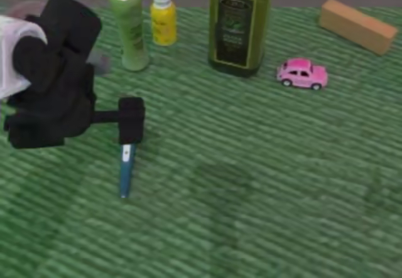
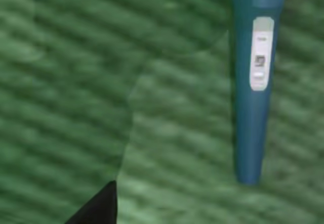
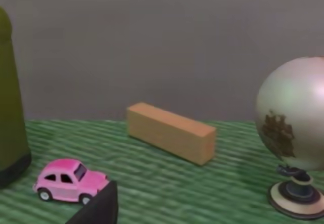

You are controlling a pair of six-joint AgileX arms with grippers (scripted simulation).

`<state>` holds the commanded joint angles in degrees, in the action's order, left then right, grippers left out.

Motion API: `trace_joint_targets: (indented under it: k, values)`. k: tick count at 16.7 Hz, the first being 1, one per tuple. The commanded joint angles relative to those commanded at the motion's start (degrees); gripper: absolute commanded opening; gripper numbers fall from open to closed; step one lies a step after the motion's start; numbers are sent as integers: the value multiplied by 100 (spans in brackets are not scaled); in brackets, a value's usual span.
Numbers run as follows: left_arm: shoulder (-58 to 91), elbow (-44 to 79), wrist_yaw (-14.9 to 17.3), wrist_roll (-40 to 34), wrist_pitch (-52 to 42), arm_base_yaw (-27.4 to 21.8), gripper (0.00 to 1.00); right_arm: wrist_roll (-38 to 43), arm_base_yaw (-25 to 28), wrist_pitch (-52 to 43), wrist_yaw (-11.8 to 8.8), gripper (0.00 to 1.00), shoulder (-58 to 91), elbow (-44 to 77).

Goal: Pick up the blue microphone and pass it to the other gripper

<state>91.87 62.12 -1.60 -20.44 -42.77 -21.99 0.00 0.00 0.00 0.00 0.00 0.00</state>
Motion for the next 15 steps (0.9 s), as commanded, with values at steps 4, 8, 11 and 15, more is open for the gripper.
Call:
trace_joint_targets:
  k: [4, 8, 11, 15]
  values:
    - [1097, 715, -37, -255, -606, -275, 100, 0, 0, 0, 0, 100, 0, 0]
    - [1340, 862, -52, -314, -761, -334, 100, 0, 0, 0, 0, 100, 0, 0]
    - [1325, 845, -47, -308, -748, -305, 100, 0, 0, 0, 0, 100, 0, 0]
    - [1598, 693, -48, -282, -344, -306, 100, 0, 0, 0, 0, 100, 0, 0]
